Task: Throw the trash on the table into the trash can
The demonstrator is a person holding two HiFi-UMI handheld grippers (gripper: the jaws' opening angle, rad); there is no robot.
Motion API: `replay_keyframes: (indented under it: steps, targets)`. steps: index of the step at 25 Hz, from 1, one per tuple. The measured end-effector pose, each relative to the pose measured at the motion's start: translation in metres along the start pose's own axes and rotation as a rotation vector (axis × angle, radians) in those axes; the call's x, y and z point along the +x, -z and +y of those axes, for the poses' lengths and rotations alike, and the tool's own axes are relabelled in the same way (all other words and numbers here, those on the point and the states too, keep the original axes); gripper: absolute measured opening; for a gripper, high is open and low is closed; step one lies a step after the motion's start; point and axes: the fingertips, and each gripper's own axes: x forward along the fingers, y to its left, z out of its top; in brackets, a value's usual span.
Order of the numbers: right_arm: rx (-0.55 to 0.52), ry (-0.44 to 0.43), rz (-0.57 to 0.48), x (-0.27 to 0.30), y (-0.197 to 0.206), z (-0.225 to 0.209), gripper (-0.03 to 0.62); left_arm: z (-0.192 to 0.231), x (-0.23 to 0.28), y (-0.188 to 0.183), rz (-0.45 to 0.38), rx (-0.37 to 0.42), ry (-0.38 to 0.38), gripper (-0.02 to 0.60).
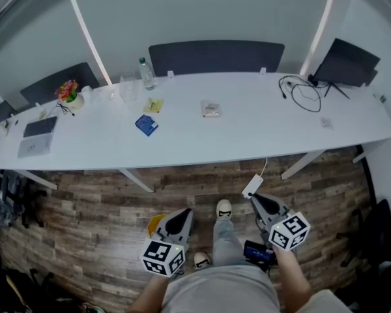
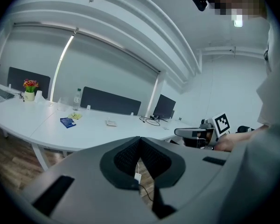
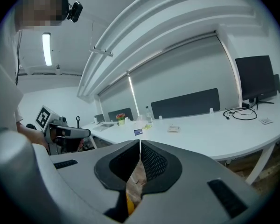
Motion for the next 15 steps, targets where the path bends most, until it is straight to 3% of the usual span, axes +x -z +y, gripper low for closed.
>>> replay_keyframes:
  steps: [8, 15]
  targets:
    - [-0.111, -0.069, 0.024, 0.07, -0.034, -0.049, 0.033, 0.04, 0.073, -0.035, -0.014, 0.001, -0.038, 0.0]
    - [-0.115, -0.115, 0.059, 0.14, -0.076, -0.112, 0.034, 0.071, 0.147, -0.083, -0.031, -0.002, -0.088, 0.0]
